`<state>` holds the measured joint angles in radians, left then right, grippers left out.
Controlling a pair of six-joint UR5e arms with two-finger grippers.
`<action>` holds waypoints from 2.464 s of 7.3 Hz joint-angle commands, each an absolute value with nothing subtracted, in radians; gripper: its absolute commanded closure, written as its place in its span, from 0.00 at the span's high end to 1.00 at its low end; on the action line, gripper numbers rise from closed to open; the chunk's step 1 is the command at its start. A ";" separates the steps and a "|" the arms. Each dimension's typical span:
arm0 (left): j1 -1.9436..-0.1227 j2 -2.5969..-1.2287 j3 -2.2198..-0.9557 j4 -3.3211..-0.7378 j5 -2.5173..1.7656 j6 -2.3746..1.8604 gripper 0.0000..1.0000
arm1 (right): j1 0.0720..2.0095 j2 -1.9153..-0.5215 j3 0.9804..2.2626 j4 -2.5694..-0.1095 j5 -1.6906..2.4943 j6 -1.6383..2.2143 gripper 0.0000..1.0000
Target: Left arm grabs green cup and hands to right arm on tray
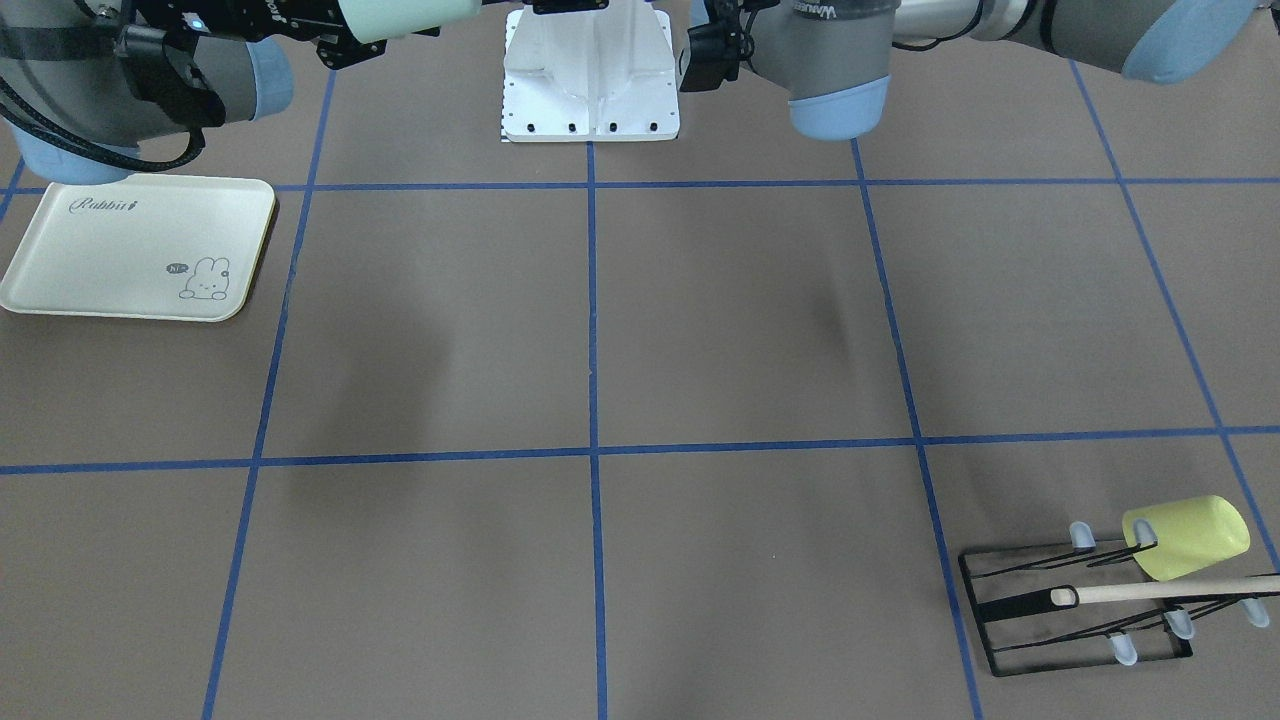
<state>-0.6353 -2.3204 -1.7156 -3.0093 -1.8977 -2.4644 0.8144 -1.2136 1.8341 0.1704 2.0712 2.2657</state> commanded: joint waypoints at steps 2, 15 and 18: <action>-0.653 -2.260 -1.749 -3.011 -1.907 -2.439 1.00 | 0.821 -1.223 1.838 0.172 2.069 2.267 0.00; -0.781 -2.083 -1.786 -2.760 -2.033 -2.077 1.00 | 1.212 -1.730 1.608 -0.316 2.484 1.480 0.00; -0.782 -2.079 -1.784 -2.758 -2.033 -2.077 1.00 | 1.200 -1.767 1.609 -0.510 2.464 1.083 0.00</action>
<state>-0.7808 -2.0804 -1.7842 -2.7583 -2.0326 -2.0770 1.2024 -1.7501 1.6079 -0.4335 2.4680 1.2401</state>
